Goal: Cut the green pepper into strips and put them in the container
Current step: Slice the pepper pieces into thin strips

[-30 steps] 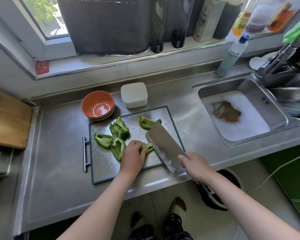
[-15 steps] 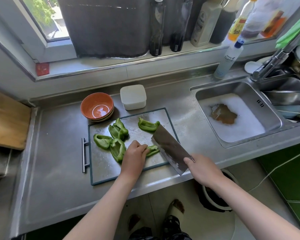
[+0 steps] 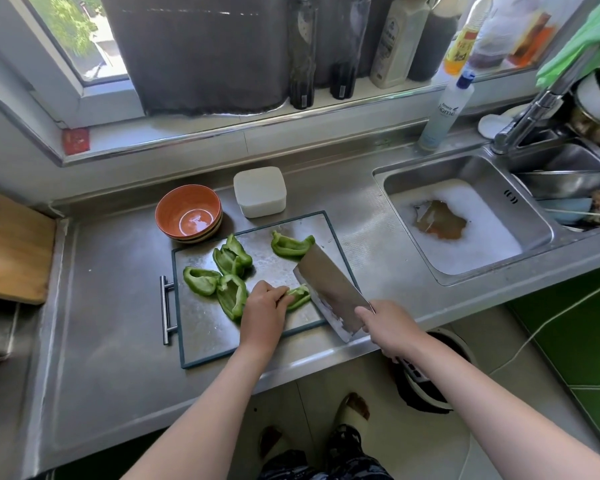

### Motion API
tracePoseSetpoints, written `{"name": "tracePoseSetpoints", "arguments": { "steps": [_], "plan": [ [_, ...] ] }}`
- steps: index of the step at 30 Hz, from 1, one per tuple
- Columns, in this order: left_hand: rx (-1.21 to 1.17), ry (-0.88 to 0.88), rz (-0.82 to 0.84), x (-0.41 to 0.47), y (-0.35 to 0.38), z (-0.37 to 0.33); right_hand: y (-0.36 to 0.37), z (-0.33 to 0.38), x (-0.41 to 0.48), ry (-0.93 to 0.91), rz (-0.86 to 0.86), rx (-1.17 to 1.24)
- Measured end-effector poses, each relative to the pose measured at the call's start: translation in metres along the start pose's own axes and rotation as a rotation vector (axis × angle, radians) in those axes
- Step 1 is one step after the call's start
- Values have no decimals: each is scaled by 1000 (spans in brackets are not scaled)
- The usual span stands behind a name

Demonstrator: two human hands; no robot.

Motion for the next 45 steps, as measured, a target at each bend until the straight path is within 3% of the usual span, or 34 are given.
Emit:
{"name": "tracePoseSetpoints", "arguments": {
  "steps": [15, 21, 27, 31, 36, 42, 45],
  "plan": [
    [-29, -79, 39, 4, 1, 6, 1, -9, -2, 83, 203, 211],
    [-11, -124, 87, -2, -2, 7, -43, 28, -17, -20, 104, -4],
    [-90, -114, 250, -4, -5, -4, -53, 57, -28, -109, 11, 14],
    [-36, -10, 90, 4, -12, 4, -39, 47, -22, -75, -32, 132],
    [41, 106, 458, 11, 1, 14, -25, 30, -20, -1, 20, 279],
    [-66, -51, 249, 14, 0, 15, -12, 25, -21, -50, 2, 236],
    [-80, -184, 62, 20, -6, 17, -8, 25, -19, -72, -57, 185]
  ]
}}
Point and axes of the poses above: each hand's wrist, its own x-axis towards the middle knuckle, its own y-axis out of the palm, z = x × y, the point moved 3 cm from there along x, towards the middle knuckle, and after that the axes turned 15 degrees about y, right-handed, at the moved point
